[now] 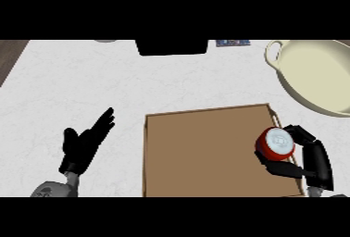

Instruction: Pick the can from the tray and place it in the pot

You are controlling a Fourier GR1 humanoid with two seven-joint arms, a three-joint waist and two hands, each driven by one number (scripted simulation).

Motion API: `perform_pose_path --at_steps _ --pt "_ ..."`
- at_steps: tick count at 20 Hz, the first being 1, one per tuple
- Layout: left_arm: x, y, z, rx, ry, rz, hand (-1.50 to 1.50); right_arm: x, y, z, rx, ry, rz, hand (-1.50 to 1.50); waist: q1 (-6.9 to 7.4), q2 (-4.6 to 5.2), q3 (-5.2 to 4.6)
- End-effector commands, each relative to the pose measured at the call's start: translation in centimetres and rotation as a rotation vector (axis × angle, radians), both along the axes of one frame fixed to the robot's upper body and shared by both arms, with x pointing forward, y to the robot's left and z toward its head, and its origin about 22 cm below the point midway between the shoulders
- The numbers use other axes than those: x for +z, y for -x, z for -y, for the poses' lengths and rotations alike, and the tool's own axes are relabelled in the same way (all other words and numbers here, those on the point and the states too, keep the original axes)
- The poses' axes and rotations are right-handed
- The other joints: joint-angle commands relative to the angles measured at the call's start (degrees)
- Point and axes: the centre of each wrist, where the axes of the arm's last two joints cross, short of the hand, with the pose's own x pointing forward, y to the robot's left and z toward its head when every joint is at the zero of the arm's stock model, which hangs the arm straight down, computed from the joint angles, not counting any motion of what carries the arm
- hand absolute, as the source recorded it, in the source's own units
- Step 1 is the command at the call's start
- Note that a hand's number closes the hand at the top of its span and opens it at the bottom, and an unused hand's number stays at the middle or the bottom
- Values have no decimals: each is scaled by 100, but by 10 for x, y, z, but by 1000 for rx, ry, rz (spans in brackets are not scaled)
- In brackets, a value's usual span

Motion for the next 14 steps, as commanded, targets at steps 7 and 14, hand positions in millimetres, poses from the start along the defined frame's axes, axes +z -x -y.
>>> perform_pose_path --at_steps 7,14 --pt "3 2 -4 -1 4 4 0 97 7 189 131 183 87 150 9 43 17" --pt "5 -2 10 -61 12 22 0 129 43 278 109 257 187 150 377 101 4"
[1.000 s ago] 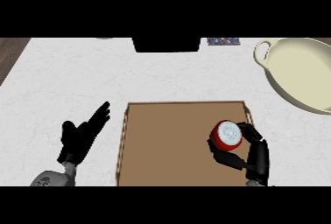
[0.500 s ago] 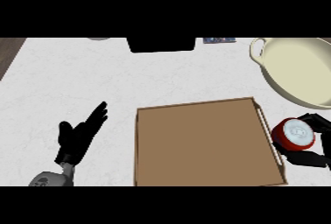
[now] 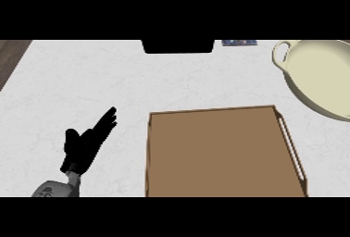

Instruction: Pick the can from the tray and place it in the pot

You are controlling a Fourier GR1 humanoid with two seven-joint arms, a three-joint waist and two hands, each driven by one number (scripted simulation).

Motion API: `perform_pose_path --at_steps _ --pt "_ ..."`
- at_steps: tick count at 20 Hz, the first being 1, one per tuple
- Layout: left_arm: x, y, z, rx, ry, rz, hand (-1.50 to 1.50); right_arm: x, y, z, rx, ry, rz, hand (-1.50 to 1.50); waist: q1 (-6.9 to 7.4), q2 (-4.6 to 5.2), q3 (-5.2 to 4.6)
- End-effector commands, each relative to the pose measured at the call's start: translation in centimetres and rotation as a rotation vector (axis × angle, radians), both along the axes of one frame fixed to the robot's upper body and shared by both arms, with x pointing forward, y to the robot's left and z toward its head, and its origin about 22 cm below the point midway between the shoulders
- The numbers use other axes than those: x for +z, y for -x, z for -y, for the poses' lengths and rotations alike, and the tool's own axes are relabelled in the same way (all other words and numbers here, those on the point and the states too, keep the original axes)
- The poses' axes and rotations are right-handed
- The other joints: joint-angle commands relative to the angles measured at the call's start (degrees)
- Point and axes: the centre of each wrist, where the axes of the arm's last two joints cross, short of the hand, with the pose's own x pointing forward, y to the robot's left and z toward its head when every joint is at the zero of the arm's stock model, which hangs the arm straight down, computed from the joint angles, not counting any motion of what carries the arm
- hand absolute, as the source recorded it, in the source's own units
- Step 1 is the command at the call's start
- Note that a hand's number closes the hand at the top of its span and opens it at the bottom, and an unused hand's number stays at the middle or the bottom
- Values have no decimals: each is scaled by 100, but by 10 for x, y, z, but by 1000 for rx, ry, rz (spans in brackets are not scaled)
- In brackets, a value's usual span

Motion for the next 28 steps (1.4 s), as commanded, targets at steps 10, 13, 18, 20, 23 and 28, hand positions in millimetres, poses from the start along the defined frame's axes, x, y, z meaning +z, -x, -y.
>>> perform_pose_path --at_steps 10,13,18,20,23,28 --pt "7 -19 40 -75 19 16 0 101 -14 67 -29 167 32 150 456 55 -35" --pt "7 -21 26 -75 -2 17 0 93 -32 57 -10 257 -32 150 487 64 -39" --pt "10 -25 35 -92 11 2 0 106 -68 39 22 332 -96 150 511 65 -45" --pt "2 -12 23 -81 -5 4 0 94 -86 25 49 387 -106 150 433 24 -51" --pt "5 -12 18 -99 -4 15 0 94 -114 1 45 454 -138 150 529 43 -52" --pt "14 -24 24 -88 -12 24 0 72 -133 -21 -8 759 -204 150 544 79 -52"
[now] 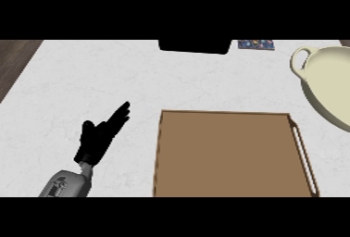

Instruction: Pick the can from the tray and place it in the pot

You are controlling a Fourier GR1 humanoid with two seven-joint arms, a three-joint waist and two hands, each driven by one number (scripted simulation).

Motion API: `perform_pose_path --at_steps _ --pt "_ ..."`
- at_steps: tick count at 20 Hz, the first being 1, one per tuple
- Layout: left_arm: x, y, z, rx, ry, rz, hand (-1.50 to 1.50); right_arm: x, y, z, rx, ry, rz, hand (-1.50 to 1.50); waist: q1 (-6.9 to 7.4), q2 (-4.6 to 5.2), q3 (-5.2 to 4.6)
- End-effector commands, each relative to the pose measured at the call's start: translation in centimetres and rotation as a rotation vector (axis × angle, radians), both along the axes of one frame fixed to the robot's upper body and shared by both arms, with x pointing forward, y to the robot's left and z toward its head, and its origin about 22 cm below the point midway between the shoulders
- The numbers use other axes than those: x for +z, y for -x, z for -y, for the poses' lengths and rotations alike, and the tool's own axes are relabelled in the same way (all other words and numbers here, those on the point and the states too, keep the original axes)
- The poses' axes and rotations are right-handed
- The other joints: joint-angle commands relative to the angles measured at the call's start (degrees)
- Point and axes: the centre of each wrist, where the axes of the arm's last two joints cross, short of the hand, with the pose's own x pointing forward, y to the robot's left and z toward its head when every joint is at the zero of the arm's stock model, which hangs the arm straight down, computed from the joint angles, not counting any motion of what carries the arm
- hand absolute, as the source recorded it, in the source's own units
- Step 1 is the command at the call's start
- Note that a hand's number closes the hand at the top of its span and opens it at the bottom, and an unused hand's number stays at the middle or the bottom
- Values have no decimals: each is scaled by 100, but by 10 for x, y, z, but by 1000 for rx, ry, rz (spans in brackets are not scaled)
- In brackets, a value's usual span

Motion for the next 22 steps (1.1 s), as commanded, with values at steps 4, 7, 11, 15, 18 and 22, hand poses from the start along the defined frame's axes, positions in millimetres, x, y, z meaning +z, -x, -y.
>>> perform_pose_path --at_steps 4,7,11,15,18,22 --pt "-2 6 2 -9 -3 -3 0 -31 -31 -35 -43 311 -80 150 5 9 4" --pt "10 -12 -3 6 2 28 0 -37 -45 -51 -82 339 -294 150 47 40 -5" --pt "2 -5 -9 4 -2 -6 0 -45 -46 -50 -187 323 -515 -150 18 32 -2" --pt "9 -9 9 15 7 6 0 -58 -64 -77 -122 283 -513 -150 -49 29 13" --pt "-2 2 -15 38 0 4 0 -60 -69 -86 -42 -23 -329 -150 -143 -16 13" --pt "-3 0 -8 34 15 -26 0 -44 -79 -93 -18 -332 -113 -150 -201 -19 23"
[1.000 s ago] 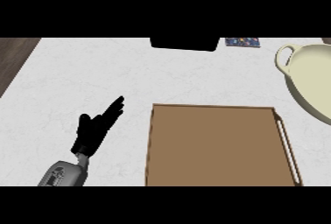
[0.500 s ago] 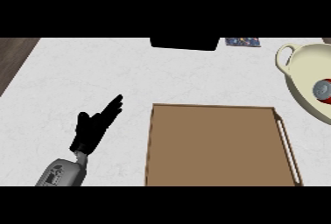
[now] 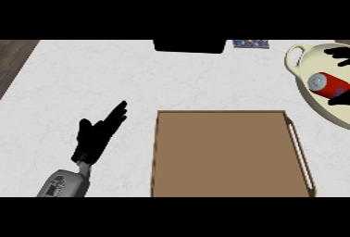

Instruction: Pick the can from the tray and place it in the pot

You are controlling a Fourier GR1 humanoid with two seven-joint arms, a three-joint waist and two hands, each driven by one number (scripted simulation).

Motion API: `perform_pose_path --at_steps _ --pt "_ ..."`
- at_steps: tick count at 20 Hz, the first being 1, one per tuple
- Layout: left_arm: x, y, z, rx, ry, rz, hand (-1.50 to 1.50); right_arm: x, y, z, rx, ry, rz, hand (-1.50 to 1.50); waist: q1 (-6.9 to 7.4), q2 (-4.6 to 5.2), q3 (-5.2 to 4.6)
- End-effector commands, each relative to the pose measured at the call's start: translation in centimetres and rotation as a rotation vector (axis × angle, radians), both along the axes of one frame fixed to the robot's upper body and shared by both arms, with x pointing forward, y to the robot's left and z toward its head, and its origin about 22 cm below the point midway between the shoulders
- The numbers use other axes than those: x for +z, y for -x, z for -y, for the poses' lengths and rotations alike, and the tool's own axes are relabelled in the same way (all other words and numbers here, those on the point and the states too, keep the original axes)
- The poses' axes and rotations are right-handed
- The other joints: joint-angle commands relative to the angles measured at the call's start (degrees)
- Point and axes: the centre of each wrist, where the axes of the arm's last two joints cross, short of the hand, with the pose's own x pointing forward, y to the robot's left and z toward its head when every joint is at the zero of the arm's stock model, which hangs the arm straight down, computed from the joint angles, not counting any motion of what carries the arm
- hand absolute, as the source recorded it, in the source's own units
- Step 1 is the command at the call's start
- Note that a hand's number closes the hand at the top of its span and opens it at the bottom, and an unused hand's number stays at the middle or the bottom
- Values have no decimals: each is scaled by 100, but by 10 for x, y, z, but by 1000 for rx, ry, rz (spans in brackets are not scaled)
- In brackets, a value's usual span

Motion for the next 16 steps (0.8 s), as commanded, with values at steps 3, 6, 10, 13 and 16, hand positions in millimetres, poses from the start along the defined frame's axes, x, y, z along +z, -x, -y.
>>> perform_pose_path --at_steps 3,6,10,13,16 --pt "-4 5 6 13 -7 -9 0 16 -5 1 -95 -429 277 -150 -77 -10 5" --pt "-6 11 -6 20 -8 3 0 41 8 29 -209 -516 370 -150 -75 -27 -7" --pt "12 -5 0 -3 -21 12 0 56 20 49 -311 -618 484 -150 -22 27 3" --pt "9 -11 -7 21 -7 23 0 68 44 78 -330 -685 540 -150 -60 63 5" --pt "0 6 -3 -1 -5 -4 0 80 68 103 -327 -738 565 -150 -6 41 13"
